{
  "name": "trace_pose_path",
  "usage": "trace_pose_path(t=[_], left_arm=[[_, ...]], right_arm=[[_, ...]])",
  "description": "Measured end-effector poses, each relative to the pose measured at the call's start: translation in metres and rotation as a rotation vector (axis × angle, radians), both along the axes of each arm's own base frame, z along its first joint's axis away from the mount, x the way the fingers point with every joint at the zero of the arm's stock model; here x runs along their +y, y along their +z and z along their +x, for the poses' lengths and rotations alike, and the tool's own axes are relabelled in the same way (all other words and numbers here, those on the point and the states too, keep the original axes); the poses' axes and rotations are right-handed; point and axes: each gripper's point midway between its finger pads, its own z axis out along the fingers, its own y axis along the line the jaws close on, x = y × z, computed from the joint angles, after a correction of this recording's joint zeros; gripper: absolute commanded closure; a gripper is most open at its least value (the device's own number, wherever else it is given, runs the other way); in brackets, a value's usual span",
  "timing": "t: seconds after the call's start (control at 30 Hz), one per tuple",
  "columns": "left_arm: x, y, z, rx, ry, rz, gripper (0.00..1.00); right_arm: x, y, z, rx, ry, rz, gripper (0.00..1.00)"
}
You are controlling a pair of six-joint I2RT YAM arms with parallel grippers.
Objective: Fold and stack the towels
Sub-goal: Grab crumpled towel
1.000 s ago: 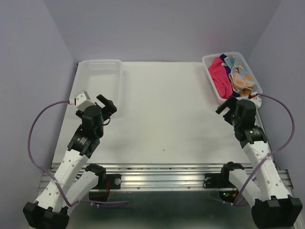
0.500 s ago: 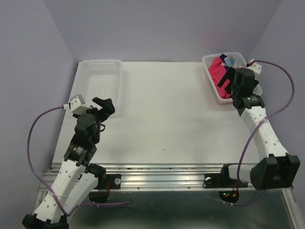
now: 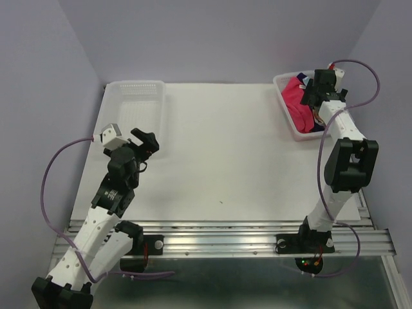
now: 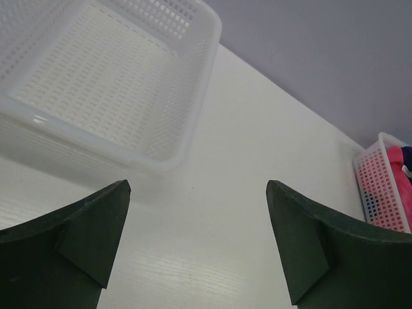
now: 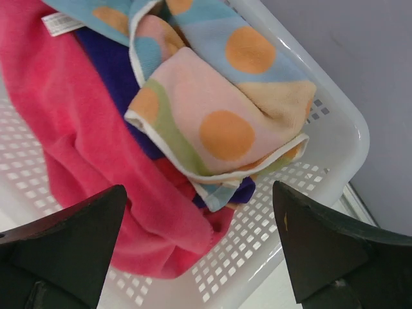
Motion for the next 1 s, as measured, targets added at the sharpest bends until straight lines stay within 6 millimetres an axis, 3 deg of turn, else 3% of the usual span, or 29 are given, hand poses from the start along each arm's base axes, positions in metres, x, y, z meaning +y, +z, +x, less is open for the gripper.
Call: trace_pose_path(t=[0.07,0.2,0.43,0.63,0.83,0.87,0.9,1.0], left_arm=[[-0.002,-0.002,0.002,0.003,-0.007,0.001,0.01],[-0.007,-0.004,0.006,0.01,-0.025,0.002,0.01],[-0.013,-0.012,0.011,0.037,-0.047,0.007,0.01],[-0.014,-0.011,0.013,0.029,-0.05,0.003,0.01],[-0.015,-0.017,0.016,0.05,-0.051,0.013,0.01],[-0.015,-0.018,0.017,0.053,-0.051,0.014,0.01],[-0.016,-0.019,0.017,0.056,-0.051,0.015,0.01],[-0.016,-0.021,0.018,0.062,-0.051,0.017,0.01]], right_arm=[[-0.012,-0.016,0.006,0.042,-0.017,-0.002,0.0],[-0.017,-0.034,0.02,0.078,-0.015,0.004,0.0],[-0.017,-0.05,0.034,0.091,-0.005,0.017,0.06],[-0.023,-0.049,0.043,0.055,-0.026,-0.003,0.52],[-0.03,-0.058,0.048,0.06,-0.038,-0.027,0.76],[-0.03,-0.06,0.048,0.065,-0.034,-0.027,0.92],[-0.03,-0.06,0.048,0.066,-0.03,-0.025,0.99],[-0.027,-0.059,0.052,0.052,-0.012,-0.019,1.0]])
